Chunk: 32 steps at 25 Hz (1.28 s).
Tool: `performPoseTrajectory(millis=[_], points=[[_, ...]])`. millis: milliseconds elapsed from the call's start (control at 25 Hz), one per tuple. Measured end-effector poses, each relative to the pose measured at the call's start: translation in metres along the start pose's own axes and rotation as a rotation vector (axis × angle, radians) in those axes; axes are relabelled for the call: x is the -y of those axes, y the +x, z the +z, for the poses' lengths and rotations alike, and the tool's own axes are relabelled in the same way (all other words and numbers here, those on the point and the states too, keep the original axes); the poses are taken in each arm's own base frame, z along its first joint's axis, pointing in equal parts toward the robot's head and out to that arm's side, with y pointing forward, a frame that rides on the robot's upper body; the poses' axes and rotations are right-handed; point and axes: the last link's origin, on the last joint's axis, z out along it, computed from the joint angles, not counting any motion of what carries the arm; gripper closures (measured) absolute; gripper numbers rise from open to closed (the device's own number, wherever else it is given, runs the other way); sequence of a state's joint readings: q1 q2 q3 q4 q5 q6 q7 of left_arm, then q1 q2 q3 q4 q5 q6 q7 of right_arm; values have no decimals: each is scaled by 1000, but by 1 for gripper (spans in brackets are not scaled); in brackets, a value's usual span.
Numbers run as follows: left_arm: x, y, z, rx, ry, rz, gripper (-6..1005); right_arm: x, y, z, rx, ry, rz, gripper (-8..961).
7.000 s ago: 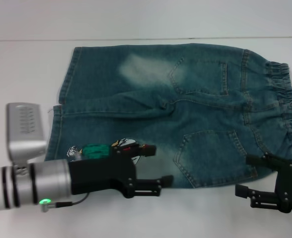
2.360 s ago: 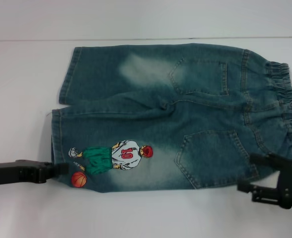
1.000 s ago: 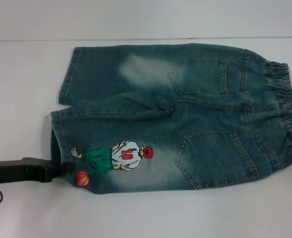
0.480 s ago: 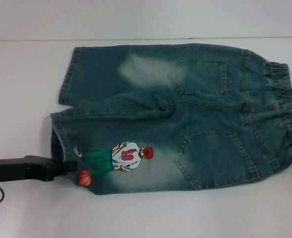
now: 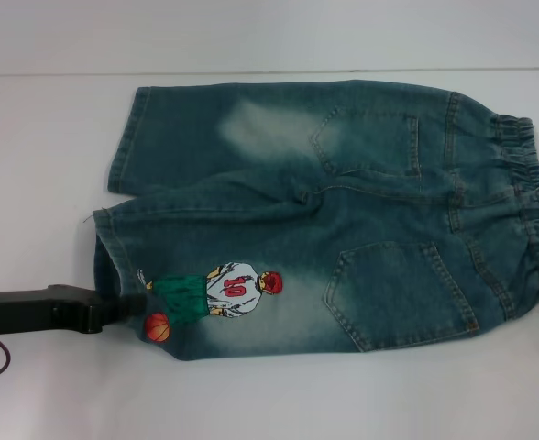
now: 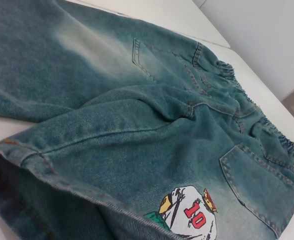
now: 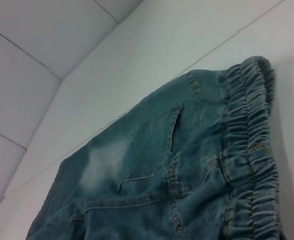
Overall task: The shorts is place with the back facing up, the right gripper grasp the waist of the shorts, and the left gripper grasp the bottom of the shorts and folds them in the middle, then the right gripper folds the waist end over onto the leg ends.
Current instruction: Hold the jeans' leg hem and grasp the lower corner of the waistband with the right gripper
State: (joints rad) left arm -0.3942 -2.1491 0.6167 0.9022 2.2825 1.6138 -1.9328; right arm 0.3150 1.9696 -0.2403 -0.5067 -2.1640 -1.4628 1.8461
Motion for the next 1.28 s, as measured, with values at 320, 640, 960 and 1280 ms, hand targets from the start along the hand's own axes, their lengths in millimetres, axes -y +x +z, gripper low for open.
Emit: performPoseTrajectory(millis=[320, 640, 960, 1280], points=[[0, 0, 0, 1, -2, 0, 978, -3, -3, 3, -10, -11, -15, 78], [-3, 3, 2, 4, -15, 9, 978, -1, -1, 13, -51, 22, -71, 210], [-4, 3, 2, 5, -25, 8, 979, -1, 1, 8, -38, 16, -112, 537], [-4, 4, 1, 0, -28, 11, 979, 0, -1, 4, -26, 24, -116, 852]])
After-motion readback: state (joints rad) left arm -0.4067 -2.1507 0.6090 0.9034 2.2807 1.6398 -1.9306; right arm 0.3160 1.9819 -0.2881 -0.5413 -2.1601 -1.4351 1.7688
